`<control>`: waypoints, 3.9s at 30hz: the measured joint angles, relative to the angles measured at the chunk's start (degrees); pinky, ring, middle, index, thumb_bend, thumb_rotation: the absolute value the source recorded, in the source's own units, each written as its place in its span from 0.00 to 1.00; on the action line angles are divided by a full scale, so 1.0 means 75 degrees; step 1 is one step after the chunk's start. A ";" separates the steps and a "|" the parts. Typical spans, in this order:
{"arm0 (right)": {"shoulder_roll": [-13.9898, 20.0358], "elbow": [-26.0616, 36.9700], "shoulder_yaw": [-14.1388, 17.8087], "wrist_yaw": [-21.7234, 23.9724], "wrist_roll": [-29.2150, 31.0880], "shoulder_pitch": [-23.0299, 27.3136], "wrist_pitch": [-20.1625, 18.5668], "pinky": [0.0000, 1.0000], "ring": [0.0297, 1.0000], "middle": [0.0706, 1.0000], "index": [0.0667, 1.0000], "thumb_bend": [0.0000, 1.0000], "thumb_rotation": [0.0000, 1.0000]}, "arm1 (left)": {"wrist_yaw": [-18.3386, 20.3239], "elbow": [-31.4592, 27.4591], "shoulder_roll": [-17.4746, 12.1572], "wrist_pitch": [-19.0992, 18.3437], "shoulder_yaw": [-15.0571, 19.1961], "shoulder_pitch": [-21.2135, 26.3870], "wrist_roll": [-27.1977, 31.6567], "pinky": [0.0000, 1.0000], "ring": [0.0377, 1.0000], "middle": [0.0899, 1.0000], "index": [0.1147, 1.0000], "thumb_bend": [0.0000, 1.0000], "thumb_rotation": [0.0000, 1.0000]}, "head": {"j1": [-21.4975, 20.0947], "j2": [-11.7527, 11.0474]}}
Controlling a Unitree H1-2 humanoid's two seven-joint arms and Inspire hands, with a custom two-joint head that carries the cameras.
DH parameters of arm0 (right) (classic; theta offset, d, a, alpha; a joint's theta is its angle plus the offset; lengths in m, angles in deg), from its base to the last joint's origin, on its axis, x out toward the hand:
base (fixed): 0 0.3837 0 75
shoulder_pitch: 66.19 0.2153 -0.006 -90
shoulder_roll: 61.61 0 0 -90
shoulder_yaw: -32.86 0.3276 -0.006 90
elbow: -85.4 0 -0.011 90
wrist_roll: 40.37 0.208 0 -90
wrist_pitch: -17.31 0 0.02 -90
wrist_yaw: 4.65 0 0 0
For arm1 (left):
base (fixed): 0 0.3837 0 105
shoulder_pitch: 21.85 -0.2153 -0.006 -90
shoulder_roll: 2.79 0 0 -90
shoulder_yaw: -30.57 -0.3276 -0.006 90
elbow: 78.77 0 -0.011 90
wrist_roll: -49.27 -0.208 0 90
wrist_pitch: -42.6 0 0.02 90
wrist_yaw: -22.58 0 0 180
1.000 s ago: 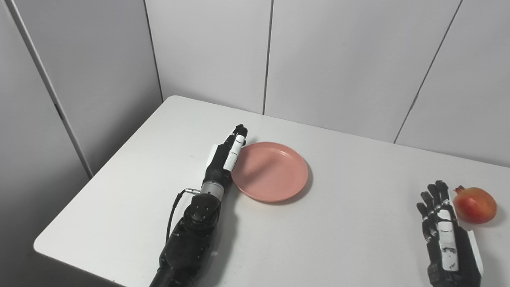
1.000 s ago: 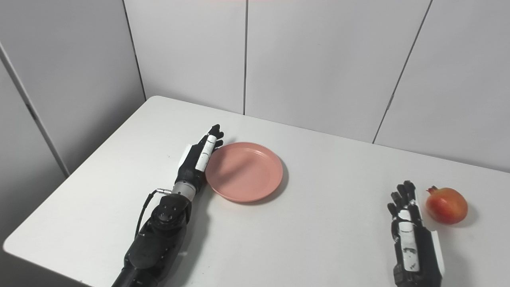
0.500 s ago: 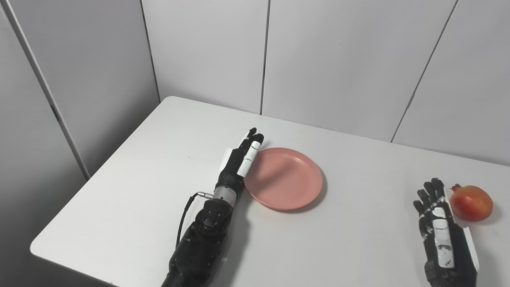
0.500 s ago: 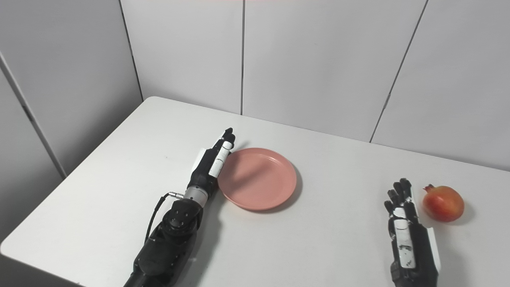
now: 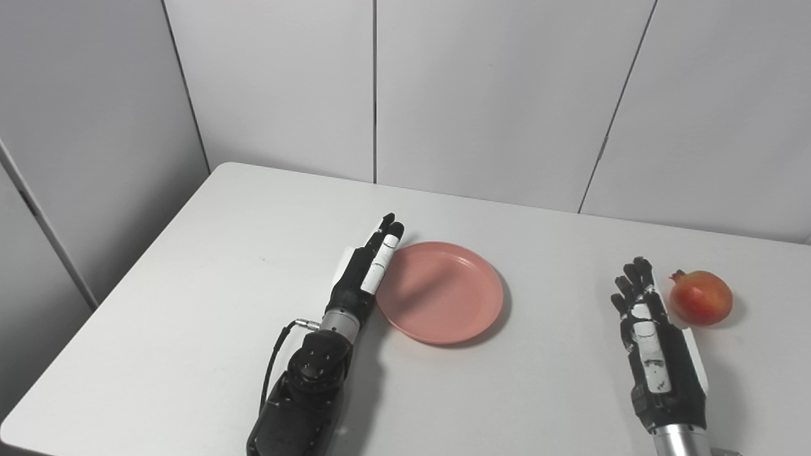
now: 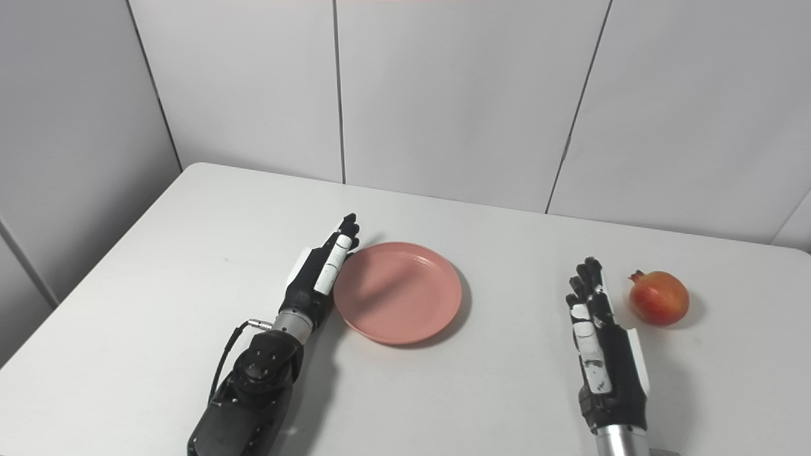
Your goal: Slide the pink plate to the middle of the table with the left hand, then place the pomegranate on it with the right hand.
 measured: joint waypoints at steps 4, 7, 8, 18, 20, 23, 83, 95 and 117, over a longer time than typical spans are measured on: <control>-0.0097 0.0041 -0.0025 -0.0061 -0.0151 0.0000 -0.0001 1.00 1.00 1.00 1.00 0.63 0.86 | 0.0156 -0.0204 0.0005 -0.0150 -0.0005 -0.0087 0.0019 0.97 0.98 0.98 0.98 0.72 1.00 | -0.0364 0.0035; -0.0205 0.0081 -0.0057 -0.0171 -0.0244 0.0000 -0.0019 1.00 1.00 1.00 1.00 0.62 0.87 | 0.0225 -0.0280 0.0003 -0.0151 -0.0022 -0.0147 -0.0002 0.99 0.99 0.99 0.99 0.71 1.00 | -0.0691 0.0093; -0.0248 0.0087 -0.0077 -0.0214 -0.0319 0.0000 -0.0028 1.00 1.00 1.00 1.00 0.62 0.87 | 0.0275 -0.0353 -0.0001 -0.0154 -0.0038 -0.0196 -0.0006 1.00 0.99 0.99 0.99 0.71 1.00 | -0.0692 0.0094; -0.0450 0.0088 -0.0131 -0.0377 -0.0508 0.0000 -0.0040 1.00 1.00 1.00 1.00 0.61 0.84 | 0.0300 -0.0467 0.0103 -0.0043 -0.0119 -0.0362 -0.0005 0.98 0.99 1.00 1.00 0.72 1.00 | -0.1161 0.0152; -0.0487 0.0108 -0.0139 -0.0431 -0.0537 0.0000 -0.0045 1.00 1.00 1.00 1.00 0.60 0.84 | 0.0301 -0.0468 0.0166 0.0053 -0.0122 -0.0418 -0.0002 0.98 0.98 1.00 1.00 0.72 1.00 | -0.1220 0.0176; -0.0538 0.0152 -0.0142 -0.0508 -0.0550 0.0000 -0.0053 1.00 1.00 1.00 1.00 0.59 0.84 | 0.0303 -0.0479 0.0306 0.0120 -0.0113 -0.0503 0.0086 0.97 0.98 1.00 1.00 0.73 1.00 | -0.1255 0.0188; -0.0675 0.0282 -0.0159 -0.0655 -0.0502 0.0004 -0.0213 0.99 0.99 0.99 0.98 0.56 0.79 | 0.1129 -0.0982 0.0643 0.0269 -0.0657 -0.1079 0.0500 0.98 1.00 1.00 1.00 0.70 1.00 | -0.1431 0.0375; -0.0676 0.0287 -0.0160 -0.0674 -0.0501 0.0004 -0.0268 0.99 0.99 0.98 0.98 0.56 0.79 | 0.0209 -0.0694 0.0927 0.0766 -0.0411 -0.1072 -0.0037 1.00 1.00 1.00 1.00 0.64 1.00 | -0.1442 0.0387; 0.0068 0.0280 -0.0134 -0.0736 -0.1658 0.0583 -0.0287 1.00 1.00 1.00 1.00 0.69 0.82 | 0.0062 -0.0107 0.0914 0.1244 -0.0388 -0.0834 -0.0171 1.00 1.00 1.00 1.00 0.69 1.00 | -0.1840 0.0364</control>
